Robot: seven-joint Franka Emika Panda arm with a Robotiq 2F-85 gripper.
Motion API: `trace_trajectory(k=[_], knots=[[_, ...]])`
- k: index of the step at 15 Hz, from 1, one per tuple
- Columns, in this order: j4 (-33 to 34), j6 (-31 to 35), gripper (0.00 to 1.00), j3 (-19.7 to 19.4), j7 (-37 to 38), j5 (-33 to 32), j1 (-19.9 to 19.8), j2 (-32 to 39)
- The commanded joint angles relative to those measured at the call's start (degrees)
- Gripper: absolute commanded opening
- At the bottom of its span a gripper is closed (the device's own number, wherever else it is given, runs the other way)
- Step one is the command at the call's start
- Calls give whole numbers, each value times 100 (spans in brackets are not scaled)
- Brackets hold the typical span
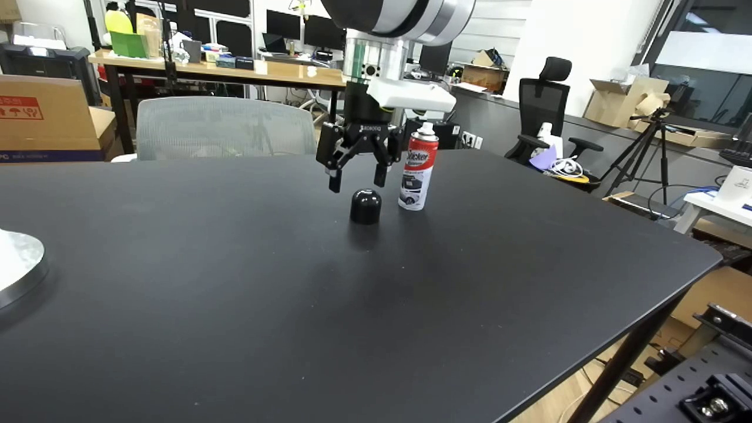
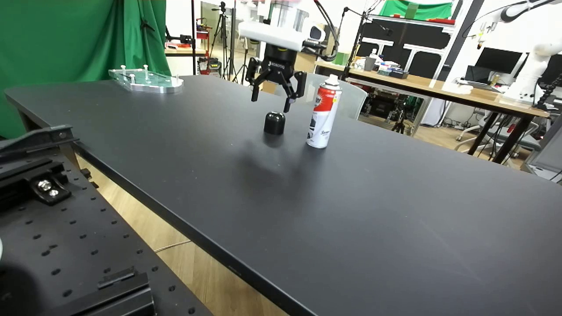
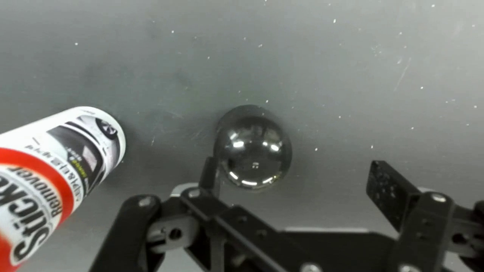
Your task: Pick up the black lid from the table and put it on the white can.
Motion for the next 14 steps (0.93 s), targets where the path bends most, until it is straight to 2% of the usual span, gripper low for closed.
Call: trace_trajectory(k=[1,14], knots=[[189,-312,100,12,-20,122,-9,83],[326,-317,100,-189,84,-28,32,296]])
